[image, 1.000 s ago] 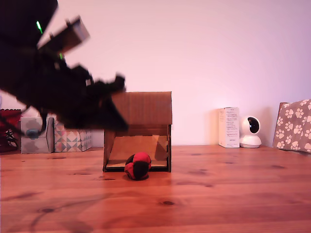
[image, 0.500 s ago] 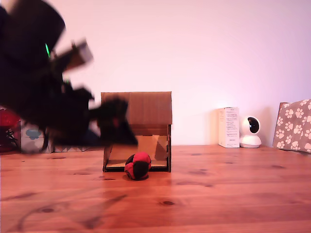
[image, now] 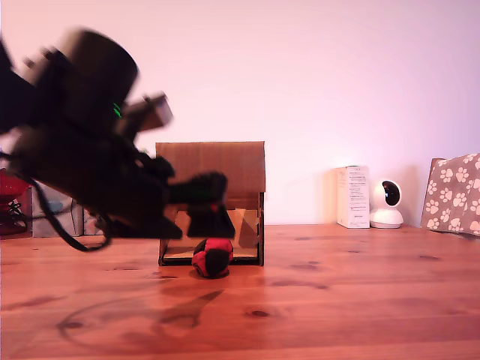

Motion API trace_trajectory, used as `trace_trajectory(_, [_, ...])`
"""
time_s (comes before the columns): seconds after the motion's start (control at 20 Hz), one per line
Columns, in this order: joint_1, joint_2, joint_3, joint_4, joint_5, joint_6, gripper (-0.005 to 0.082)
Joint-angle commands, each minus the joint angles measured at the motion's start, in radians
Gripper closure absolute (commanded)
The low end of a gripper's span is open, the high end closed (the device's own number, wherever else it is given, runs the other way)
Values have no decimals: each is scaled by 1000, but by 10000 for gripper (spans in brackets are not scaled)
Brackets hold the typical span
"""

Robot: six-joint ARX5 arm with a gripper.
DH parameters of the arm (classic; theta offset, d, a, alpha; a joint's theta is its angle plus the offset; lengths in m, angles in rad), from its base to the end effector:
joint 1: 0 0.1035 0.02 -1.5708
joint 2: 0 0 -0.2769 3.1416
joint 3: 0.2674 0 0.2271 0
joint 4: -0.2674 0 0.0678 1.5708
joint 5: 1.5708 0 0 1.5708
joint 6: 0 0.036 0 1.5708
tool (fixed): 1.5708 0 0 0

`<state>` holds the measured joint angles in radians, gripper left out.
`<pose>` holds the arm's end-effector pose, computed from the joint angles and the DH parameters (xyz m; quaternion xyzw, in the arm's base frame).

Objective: Drop the footbag into the cardboard dice tower

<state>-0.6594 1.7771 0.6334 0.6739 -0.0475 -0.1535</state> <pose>0.2497 -0.1914 0.1531 0.0092 0.2402 -0.2753 0.9308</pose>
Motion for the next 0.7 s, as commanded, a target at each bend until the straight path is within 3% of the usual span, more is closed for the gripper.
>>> trace_trajectory(0.0, [11,45,26,7,1,4,22])
trace_trajectory(0.3, [49,168,157,-55,11,3,55])
trace_trajectory(0.55, [51,227,223,-145,20,3,314])
trace_trajectory(0.65, [51,227,225,-157,20,4,463])
